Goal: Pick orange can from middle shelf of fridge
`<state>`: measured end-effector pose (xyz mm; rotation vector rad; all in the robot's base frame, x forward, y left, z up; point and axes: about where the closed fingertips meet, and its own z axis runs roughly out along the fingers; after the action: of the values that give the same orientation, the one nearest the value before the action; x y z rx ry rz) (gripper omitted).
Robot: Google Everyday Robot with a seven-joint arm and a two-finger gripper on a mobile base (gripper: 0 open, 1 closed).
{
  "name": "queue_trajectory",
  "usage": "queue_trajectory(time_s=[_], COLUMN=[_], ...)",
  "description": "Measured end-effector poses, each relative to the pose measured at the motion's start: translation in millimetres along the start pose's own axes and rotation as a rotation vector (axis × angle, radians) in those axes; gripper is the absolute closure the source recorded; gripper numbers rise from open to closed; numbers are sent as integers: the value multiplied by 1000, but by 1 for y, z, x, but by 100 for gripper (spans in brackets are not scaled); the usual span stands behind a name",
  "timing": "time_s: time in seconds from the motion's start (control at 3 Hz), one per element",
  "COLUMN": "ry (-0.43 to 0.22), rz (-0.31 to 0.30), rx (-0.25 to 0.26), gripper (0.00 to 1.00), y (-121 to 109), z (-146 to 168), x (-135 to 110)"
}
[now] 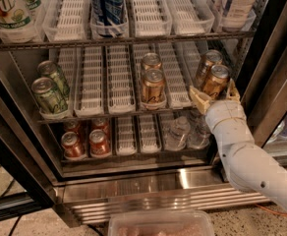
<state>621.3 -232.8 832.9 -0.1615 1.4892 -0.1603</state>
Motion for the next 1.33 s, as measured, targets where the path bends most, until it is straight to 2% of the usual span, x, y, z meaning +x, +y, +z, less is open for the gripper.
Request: queue_trajectory(time_s=[0.67,1.0,1.33], ry=[-2,-2,-2], rz=[-1,-1,-1], rx=[13,13,13], gripper=[28,47,70], y=[-2,-2,-1], z=[6,6,6], x=[1,1,0])
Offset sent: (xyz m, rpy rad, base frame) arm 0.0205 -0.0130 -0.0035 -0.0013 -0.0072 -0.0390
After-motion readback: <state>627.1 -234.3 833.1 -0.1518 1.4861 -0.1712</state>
